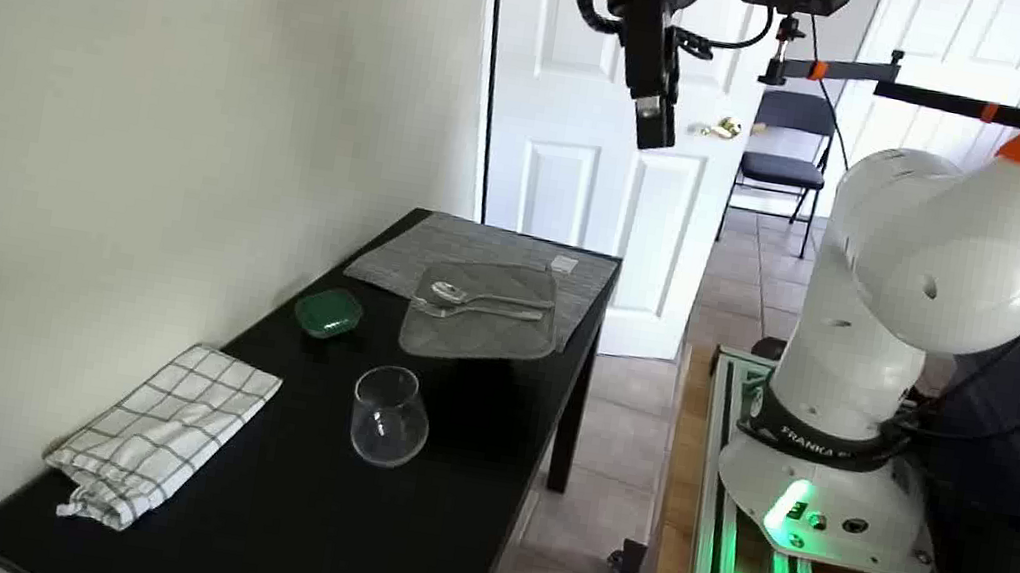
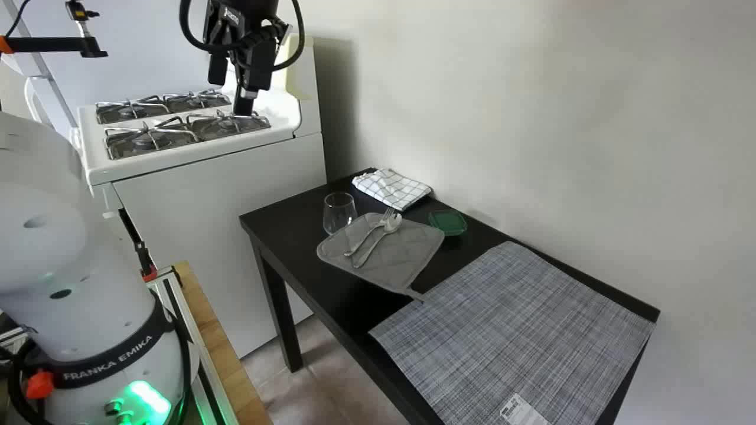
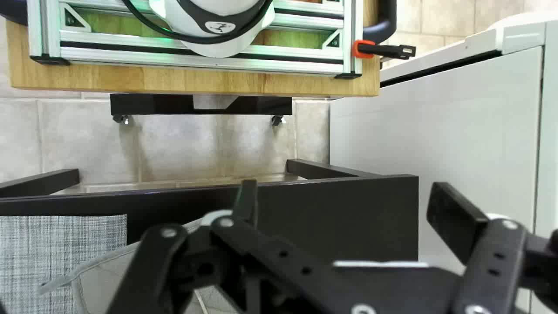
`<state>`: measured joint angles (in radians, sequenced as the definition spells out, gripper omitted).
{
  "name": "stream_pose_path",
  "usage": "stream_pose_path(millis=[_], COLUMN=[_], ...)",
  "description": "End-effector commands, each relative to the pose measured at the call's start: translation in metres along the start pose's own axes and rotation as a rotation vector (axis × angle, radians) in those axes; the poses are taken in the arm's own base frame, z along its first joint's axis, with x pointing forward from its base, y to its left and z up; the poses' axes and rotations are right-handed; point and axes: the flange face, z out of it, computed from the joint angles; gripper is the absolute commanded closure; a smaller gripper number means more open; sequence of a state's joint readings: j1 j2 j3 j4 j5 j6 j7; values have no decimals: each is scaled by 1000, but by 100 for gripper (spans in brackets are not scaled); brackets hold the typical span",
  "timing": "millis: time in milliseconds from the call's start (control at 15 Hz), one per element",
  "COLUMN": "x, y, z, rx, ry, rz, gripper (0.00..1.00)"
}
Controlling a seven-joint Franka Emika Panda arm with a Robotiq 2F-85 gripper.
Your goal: Move the silver spoon and fork to the grey placemat.
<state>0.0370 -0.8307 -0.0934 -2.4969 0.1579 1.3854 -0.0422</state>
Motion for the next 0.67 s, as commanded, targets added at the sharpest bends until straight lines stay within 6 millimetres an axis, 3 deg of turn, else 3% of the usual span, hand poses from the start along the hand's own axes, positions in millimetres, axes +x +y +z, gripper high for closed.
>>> stream_pose_path(millis=[0, 333, 600], x=[0, 0, 30], y=[0, 0, 17], z=[0, 0, 2], rx=[0, 0, -65], ry=[-1, -1, 46], rz=[0, 0, 0], gripper=[0, 0, 0])
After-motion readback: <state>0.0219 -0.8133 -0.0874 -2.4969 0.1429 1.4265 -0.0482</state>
